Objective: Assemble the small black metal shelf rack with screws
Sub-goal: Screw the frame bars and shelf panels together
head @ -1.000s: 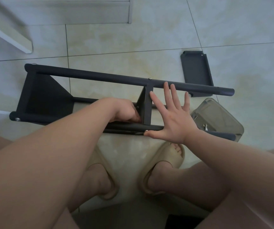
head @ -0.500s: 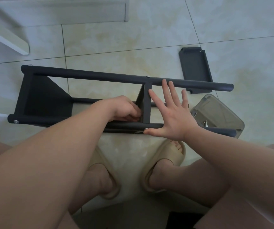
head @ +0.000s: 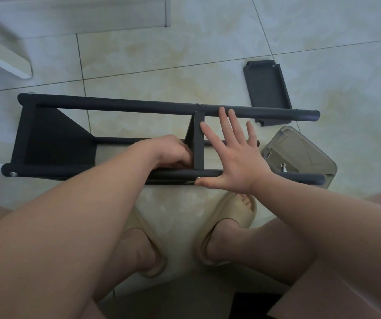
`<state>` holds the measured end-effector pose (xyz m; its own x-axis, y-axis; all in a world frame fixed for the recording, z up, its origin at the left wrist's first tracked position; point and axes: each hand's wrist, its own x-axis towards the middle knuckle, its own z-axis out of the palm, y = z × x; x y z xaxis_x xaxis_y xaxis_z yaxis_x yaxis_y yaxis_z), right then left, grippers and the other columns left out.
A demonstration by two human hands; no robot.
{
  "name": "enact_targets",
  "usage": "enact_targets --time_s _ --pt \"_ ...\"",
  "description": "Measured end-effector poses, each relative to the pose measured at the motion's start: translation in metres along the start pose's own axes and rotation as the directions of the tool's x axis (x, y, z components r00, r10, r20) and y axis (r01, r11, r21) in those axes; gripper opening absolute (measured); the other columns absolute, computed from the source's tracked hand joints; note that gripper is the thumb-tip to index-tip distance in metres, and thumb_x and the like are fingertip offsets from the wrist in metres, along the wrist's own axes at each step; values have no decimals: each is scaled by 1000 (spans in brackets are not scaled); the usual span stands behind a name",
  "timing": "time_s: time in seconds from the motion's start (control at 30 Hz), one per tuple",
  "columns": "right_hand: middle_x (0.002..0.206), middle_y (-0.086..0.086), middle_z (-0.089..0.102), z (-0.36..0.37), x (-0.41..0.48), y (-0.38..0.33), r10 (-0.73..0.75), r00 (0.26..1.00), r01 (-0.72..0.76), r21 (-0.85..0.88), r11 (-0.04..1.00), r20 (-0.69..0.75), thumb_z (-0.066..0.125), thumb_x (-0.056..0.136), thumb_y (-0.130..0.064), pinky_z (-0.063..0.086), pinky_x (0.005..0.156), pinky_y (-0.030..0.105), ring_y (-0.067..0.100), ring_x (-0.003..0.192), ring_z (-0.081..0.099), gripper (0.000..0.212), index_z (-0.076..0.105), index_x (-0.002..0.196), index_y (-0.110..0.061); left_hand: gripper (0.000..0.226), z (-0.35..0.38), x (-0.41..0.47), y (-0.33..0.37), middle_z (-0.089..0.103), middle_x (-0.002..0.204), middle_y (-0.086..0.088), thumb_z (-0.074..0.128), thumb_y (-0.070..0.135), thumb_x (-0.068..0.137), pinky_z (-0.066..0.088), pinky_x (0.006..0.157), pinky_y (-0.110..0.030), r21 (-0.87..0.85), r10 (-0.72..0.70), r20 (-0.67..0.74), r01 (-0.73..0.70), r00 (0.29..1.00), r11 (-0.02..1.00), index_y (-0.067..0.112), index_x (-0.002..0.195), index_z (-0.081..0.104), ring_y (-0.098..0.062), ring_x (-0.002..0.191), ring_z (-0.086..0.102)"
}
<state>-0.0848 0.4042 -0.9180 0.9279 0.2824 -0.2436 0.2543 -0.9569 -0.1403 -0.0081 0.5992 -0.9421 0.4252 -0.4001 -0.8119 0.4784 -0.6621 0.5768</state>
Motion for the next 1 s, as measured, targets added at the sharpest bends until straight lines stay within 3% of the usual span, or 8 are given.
enact_targets --time_s 0.1,0.33,0.47,0.67,1.0 --pt "167 12 -23 0 0 0 0 1000 0 -2 1000 4 32 68 -97 -5 121 64 32 153 -23 118 -6 161 -34 20 -1 0 0 77 99 -13 69 8 69 52 103 -41 -59 -13 58 17 998 998 13 83 81 -26 98 74" --pt "167 13 -23 -1 0 -1 -4 1000 4 -10 1000 8 30 69 -97 -4 121 64 33 153 -23 118 -6 161 -33 28 -4 -1 2 77 103 -8 62 1 88 47 107 -35 -124 -13 216 41 976 991 17 77 82 -18 103 72" --pt "167 14 -23 -1 0 0 -4 1000 4 -11 1000 12 30 69 -97 -4 121 64 33 153 -23 118 -6 161 -33 18 -3 -1 3 76 106 -10 62 8 90 46 109 -38 -78 -71 235 92 969 993 12 89 80 -24 110 70" --pt "167 14 -22 -1 0 0 -5 1000 6 -9 1000 8 32 69 -96 -2 121 64 33 153 -22 119 -4 162 -32 21 -4 0 5 75 111 -11 59 13 93 49 103 -31 -104 -102 256 132 961 986 10 101 78 -23 113 68" --pt "167 13 -21 0 0 0 -10 1000 10 -1 1000 -9 33 69 -97 -2 122 63 33 154 -21 118 -4 161 -32 16 -3 2 4 77 103 -7 64 19 92 51 99 -30 -71 -98 204 114 974 991 12 99 77 -19 103 72"
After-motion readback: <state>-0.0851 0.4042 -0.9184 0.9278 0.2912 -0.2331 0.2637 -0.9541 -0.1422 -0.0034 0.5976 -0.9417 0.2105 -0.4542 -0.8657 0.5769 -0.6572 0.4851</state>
